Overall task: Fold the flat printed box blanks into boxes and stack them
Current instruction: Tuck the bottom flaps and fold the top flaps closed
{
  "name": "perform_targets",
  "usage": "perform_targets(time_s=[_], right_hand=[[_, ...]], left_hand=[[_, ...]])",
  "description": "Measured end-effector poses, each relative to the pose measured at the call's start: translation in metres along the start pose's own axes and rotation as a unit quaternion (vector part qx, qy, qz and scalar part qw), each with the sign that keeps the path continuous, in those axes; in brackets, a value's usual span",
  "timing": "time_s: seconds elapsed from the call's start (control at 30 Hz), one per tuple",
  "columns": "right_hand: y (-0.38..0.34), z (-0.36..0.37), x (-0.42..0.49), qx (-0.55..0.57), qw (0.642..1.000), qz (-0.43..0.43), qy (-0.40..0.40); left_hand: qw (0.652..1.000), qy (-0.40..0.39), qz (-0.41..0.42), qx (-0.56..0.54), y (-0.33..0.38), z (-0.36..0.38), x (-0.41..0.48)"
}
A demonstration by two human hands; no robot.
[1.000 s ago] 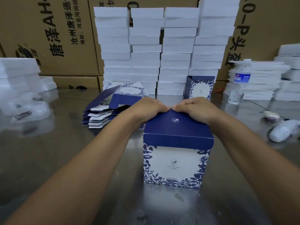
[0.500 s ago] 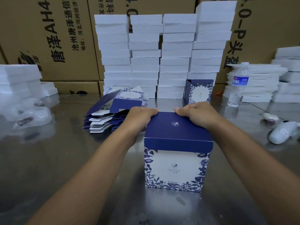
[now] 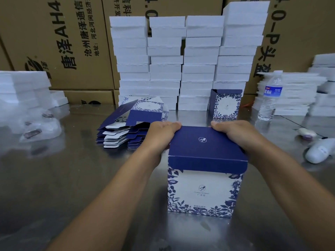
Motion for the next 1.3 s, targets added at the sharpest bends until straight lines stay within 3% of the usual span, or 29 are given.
perform_targets(time_s=[0.17, 0.33, 0.67, 0.8, 0.9, 0.97, 1.03, 1.13, 1.3], right_hand=[[0.0, 0.002, -0.001, 0.019, 1.0, -0.006, 0.011], [0.009, -0.009, 0.0, 0.026, 0.993, -0.031, 0.111], [0.006, -0.01, 0.002, -0.001, 0.995, -0.033, 0.092], [0.005, -0.011, 0.005, -0.006, 0.995, -0.032, 0.093], [0.008, -0.013, 0.011, -0.008, 0.992, -0.045, 0.114], [0.009, -0.013, 0.016, -0.019, 0.991, -0.049, 0.124], [0.01, -0.012, 0.019, -0.029, 0.991, -0.046, 0.123], [0.006, -0.012, 0.022, -0.081, 0.986, -0.07, 0.125], [-0.024, -0.01, -0.004, -0.249, 0.925, -0.243, 0.155]], left_hand=[[0.997, 0.029, -0.023, -0.069, -0.007, 0.002, -0.005], [0.997, 0.038, -0.004, -0.07, -0.003, 0.005, -0.005], [0.998, 0.036, 0.001, -0.043, 0.0, 0.005, -0.007], [0.983, 0.035, 0.103, 0.147, 0.021, -0.008, -0.024], [0.938, -0.078, 0.215, 0.26, 0.032, 0.0, -0.059], [0.901, -0.099, 0.27, 0.325, 0.03, 0.007, -0.078], [0.891, -0.075, 0.298, 0.335, 0.025, 0.01, -0.084], [0.906, -0.039, 0.31, 0.285, 0.018, 0.01, -0.079], [0.913, 0.0, 0.328, 0.243, 0.007, 0.009, -0.062]])
Point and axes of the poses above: each hand's wrist, its own x-axis towards the middle knuckle, its own z-axis out of the palm, y = z × x, the point moved 4 cm from there along x, towards the middle knuckle, and after that the axes turned 9 degrees about -y, right-handed, at the moved point
